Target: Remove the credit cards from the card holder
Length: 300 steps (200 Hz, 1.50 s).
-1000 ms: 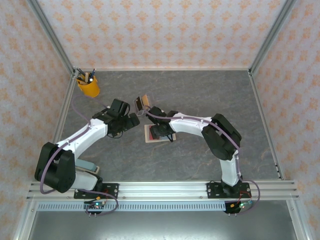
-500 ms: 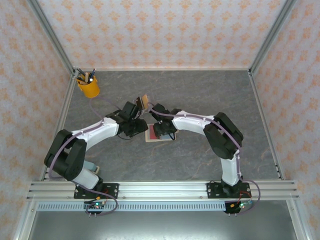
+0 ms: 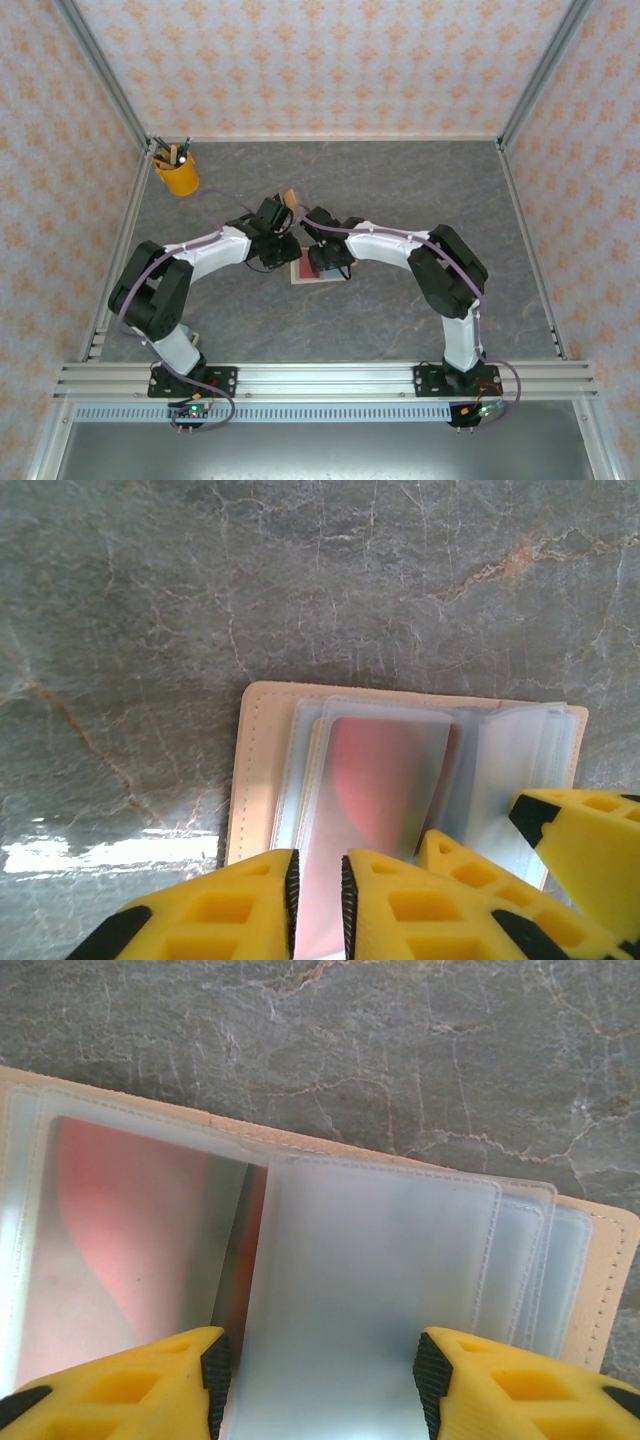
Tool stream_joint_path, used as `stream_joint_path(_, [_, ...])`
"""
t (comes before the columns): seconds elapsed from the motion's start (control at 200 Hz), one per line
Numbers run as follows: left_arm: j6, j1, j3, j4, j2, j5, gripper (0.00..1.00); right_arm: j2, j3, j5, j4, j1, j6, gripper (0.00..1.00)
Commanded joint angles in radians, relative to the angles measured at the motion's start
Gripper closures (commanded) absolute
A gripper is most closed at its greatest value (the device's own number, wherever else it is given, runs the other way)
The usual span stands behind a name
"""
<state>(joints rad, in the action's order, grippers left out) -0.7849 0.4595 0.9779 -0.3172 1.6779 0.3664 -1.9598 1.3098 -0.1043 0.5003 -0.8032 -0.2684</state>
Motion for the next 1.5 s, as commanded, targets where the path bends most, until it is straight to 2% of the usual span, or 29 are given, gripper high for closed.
stream_joint_path(0.0, [0.009,0.007,0.031,0.019,0.024,0.02,0.81,-0.026,-0.041,0.004,0.043,0.013,-0.016,0.47])
stream_joint_path(0.535, [0.046,0.005,0.059,0.001,0.104,0.014,0.8,-0.039,-0.033,-0.009,0.048,0.015,-0.017,0.49])
stream_joint_path(1.041, [0.127,0.005,0.066,-0.031,0.128,0.073,0.77,-0.057,-0.029,-0.064,0.046,0.022,-0.025,0.53])
stream_joint_path(1.396, [0.091,-0.017,0.002,0.129,0.104,0.203,0.78,-0.054,-0.04,-0.11,0.031,0.037,-0.038,0.54])
stream_joint_path(1.496, [0.088,-0.022,-0.009,0.136,0.091,0.201,0.78,-0.048,-0.047,-0.123,0.022,0.042,-0.044,0.54])
